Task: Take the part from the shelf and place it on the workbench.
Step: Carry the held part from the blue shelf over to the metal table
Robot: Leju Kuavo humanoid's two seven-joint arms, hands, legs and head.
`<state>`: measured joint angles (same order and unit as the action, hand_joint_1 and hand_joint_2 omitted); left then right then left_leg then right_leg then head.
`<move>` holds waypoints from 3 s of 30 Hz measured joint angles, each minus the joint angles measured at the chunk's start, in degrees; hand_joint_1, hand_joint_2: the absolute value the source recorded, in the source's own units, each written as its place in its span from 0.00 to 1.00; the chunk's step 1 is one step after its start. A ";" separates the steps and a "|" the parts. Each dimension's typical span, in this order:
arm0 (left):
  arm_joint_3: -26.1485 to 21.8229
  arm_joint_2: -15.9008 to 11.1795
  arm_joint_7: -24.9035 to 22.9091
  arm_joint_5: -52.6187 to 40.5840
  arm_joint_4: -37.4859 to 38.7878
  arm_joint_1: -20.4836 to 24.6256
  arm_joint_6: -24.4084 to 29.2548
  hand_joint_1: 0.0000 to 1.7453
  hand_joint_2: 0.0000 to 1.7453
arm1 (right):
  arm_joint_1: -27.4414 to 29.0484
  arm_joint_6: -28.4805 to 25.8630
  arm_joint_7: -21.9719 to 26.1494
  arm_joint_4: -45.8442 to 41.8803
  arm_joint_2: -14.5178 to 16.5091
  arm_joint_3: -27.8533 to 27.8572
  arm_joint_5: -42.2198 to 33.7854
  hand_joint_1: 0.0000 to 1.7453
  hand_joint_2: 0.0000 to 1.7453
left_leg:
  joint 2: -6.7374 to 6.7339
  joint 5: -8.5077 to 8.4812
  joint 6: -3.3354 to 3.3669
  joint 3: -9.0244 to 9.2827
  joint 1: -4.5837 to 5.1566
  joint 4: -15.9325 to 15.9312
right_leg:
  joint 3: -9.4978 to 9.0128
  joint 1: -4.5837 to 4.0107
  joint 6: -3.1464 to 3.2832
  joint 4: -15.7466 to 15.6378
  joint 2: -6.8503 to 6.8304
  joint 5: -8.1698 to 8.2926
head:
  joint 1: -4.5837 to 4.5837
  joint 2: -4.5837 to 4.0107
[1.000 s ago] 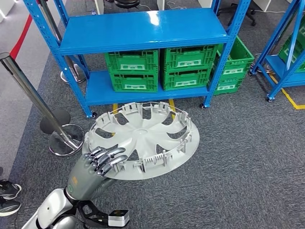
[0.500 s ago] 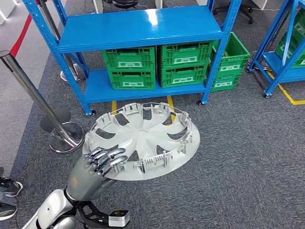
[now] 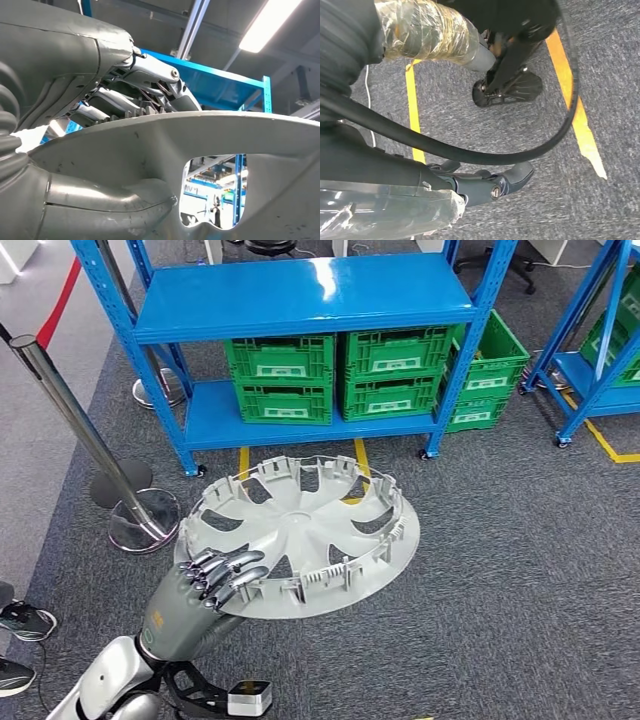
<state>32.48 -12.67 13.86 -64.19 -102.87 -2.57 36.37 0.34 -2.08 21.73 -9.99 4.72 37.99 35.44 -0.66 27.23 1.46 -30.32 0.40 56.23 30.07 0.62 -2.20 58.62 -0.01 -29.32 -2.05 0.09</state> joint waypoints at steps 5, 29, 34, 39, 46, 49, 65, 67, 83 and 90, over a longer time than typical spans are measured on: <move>-0.65 0.00 0.52 6.03 -0.01 -0.23 -1.25 1.00 1.00 | -0.04 1.16 0.58 -0.02 0.02 0.00 0.04 0.00 1.00 | 0.04 0.83 -1.62 -1.23 0.09 1.59 | -0.03 0.17 1.90 -1.60 0.53 0.23 | -0.18 0.00; -5.42 4.95 6.86 13.71 1.66 2.28 -11.09 1.00 1.00 | -0.39 2.43 0.72 -0.78 0.20 0.21 -0.65 0.00 1.00 | -3.36 0.60 -0.36 0.97 -0.76 -0.74 | 5.70 0.32 -0.94 4.81 -1.97 0.48 | 0.57 0.00; -5.49 5.32 6.84 13.57 1.85 2.74 -11.08 1.00 1.00 | -0.61 2.47 0.70 -0.90 0.13 0.21 -0.56 0.00 1.00 | -5.78 1.45 -1.44 0.78 -0.15 0.62 | 3.13 0.00 0.98 -0.54 -2.41 1.66 | 0.58 0.00; -5.60 5.34 6.84 13.32 2.04 2.85 -11.08 1.00 1.00 | -0.63 2.44 0.68 -0.92 0.13 0.34 -0.33 0.00 1.00 | -0.27 9.01 -2.27 -3.97 -0.76 12.92 | 3.56 0.16 2.37 -0.58 0.69 2.20 | 0.41 0.00; -5.62 5.34 6.67 12.73 2.24 2.87 -11.08 1.00 1.00 | -0.67 2.54 0.66 -0.92 0.17 0.46 0.02 0.00 1.00 | 4.08 1.46 -0.47 -0.60 -0.74 3.94 | 3.93 -0.04 2.10 -0.40 5.77 2.76 | 0.44 0.00; -5.61 5.45 6.60 12.65 2.24 3.03 -11.08 1.00 1.00 | -0.59 2.57 0.66 -0.92 0.19 0.51 0.02 0.00 1.00 | 4.06 1.48 -0.23 -0.10 -0.76 1.73 | 5.05 0.15 0.96 -0.38 7.43 3.47 | 0.35 0.00; -5.73 5.88 6.36 12.54 2.26 2.85 -11.06 1.00 1.00 | -0.66 2.43 0.55 -1.00 0.13 0.63 0.57 0.00 1.00 | -5.93 1.63 -1.12 0.21 0.01 1.01 | 3.36 -0.60 1.55 -0.87 -2.59 2.06 | 1.26 0.00; -5.74 5.88 6.36 12.53 2.26 2.81 -11.02 1.00 1.00 | -0.55 2.41 0.52 -1.00 0.14 0.63 0.62 0.00 1.00 | -3.99 3.60 -1.69 -0.50 -0.22 3.20 | 3.42 -0.30 2.25 -1.11 -1.42 2.41 | 1.11 0.00; -5.81 5.73 6.79 10.83 2.26 2.33 -10.17 1.00 1.00 | -0.72 2.08 0.51 -1.03 0.14 0.87 1.27 0.00 1.00 | 2.03 4.23 -1.34 -2.73 -0.91 7.94 | 4.64 -0.04 1.92 -0.71 5.23 3.23 | 0.85 0.00; -5.74 5.65 7.63 8.86 2.26 2.56 -9.02 1.00 1.00 | -0.70 2.19 0.52 -1.03 0.13 1.08 1.88 0.00 1.00 | -1.50 1.09 0.40 -0.17 -0.80 0.63 | 13.05 0.11 -0.52 15.67 0.32 -3.99 | 1.68 0.00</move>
<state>26.75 -7.02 21.49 -55.33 -100.61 0.00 27.35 -0.35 0.11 22.25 -11.02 4.85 39.06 37.32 -2.17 28.31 1.87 -30.49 -0.40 56.86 43.12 0.73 -2.72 74.29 0.30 -33.30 -0.37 0.09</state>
